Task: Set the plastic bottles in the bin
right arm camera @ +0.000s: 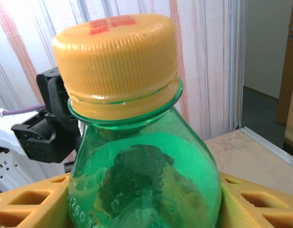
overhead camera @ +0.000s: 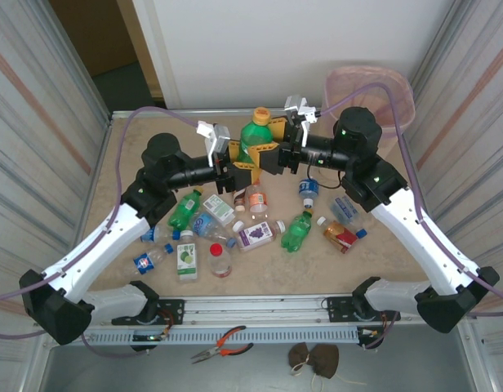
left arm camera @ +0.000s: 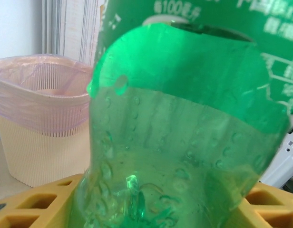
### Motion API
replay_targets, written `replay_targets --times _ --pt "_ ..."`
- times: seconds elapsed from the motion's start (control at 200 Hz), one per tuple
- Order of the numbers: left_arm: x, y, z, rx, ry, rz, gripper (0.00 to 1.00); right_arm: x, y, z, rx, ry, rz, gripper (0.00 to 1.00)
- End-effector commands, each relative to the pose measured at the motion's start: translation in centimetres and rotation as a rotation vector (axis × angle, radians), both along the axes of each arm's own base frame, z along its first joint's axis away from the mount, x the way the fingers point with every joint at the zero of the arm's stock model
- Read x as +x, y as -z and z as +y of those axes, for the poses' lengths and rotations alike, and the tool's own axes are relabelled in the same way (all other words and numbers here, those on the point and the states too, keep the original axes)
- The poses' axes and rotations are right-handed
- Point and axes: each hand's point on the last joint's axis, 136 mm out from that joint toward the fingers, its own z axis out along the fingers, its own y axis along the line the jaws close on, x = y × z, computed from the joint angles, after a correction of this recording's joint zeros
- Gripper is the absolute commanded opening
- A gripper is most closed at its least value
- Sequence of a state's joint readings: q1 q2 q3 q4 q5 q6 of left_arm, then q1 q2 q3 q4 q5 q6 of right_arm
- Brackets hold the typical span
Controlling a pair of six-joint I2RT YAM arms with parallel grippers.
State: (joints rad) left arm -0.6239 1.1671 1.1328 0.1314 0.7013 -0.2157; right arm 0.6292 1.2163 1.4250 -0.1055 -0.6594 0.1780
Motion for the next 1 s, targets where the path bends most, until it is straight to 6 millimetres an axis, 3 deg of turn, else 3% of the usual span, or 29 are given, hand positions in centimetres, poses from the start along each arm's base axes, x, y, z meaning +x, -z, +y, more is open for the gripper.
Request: replay_targets --times 0.0,0.19,0.356,0.601,0.782,0.992 --pt "-0.6 -2.9 0.1 -0.052 -0.001 -0.076 0.49 -0.4 -1.3 0.1 0.020 -0.012 -0.030 0.61" --pt "-0.6 -2.9 0.4 -0.050 -0.015 -0.074 0.52 -0.1 -1.4 0.0 0.019 0.012 -0.025 0.52" --pt "-0.3 -2.8 1.4 -0.036 -0.085 -0.086 0.73 0.5 -1.7 -0.3 0.017 0.054 -0.032 0.50" --pt "-0.6 -2.2 3.6 0.023 -0.196 -0.110 0.82 2.9 -2.2 -2.4 -0.001 0.173 -0.026 0.51" --pt "-0.7 -1.0 5.4 0.068 -0.283 -0.083 0.83 6.6 -2.4 -6.1 -0.013 0.338 0.011 0.48" --pt "-1.2 1.0 6.9 0.120 -0.341 -0.037 0.83 12.3 -1.8 -13.1 -0.040 0.625 0.074 0.44"
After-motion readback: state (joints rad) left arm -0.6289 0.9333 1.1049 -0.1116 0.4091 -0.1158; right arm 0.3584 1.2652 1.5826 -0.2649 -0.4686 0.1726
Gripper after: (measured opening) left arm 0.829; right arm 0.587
